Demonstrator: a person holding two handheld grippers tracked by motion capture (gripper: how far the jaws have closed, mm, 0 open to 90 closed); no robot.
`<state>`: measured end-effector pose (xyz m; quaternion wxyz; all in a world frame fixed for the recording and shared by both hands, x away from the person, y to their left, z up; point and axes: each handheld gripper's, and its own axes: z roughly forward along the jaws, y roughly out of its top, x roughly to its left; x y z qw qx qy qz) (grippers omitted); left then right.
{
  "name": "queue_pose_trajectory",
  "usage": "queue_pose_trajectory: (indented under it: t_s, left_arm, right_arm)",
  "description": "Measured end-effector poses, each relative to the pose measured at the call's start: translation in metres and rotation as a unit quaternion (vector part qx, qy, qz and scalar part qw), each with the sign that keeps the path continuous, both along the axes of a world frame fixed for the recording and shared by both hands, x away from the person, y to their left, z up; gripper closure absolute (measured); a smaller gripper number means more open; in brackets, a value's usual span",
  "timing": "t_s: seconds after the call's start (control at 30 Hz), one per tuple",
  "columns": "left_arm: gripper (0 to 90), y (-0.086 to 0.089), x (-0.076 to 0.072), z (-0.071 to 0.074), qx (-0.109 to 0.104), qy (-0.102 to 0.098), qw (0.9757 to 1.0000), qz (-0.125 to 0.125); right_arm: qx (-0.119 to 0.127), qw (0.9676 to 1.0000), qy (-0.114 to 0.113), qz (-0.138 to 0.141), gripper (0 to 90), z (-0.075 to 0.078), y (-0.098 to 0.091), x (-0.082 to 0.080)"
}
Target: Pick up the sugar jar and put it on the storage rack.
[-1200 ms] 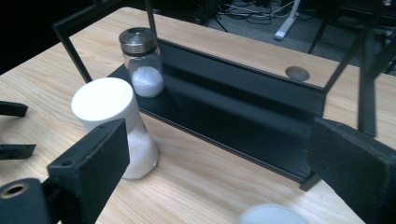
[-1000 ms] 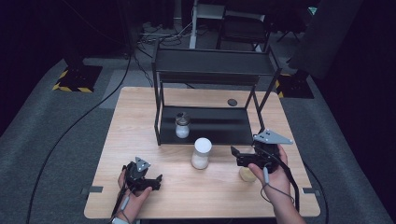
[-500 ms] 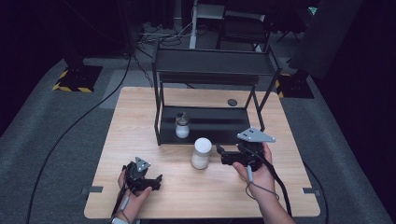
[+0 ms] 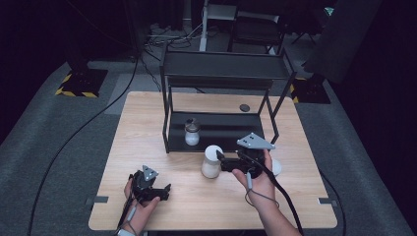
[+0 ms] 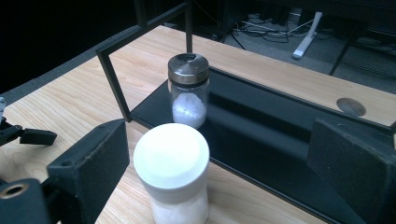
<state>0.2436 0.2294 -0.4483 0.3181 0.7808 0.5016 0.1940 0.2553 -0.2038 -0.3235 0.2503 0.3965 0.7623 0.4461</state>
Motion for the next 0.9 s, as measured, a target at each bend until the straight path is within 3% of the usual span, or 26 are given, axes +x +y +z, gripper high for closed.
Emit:
queue_pose_trajectory:
  t_s: [0.43, 0.9]
  left_arm:
    - [0.6, 0.0, 0.0, 0.0, 0.001, 0.001, 1.0, -0.001]
    - [0.6, 0.0, 0.0, 0.0, 0.0, 0.0, 1.0, 0.0]
  right_arm:
    - [-0.005, 0.9999, -0.007, 0.006, 5.3, -0.018, 0.02, 0.007]
    - [-0.022, 0.9996, 0.009, 0.012, 11.8, -0.041, 0.039, 0.016]
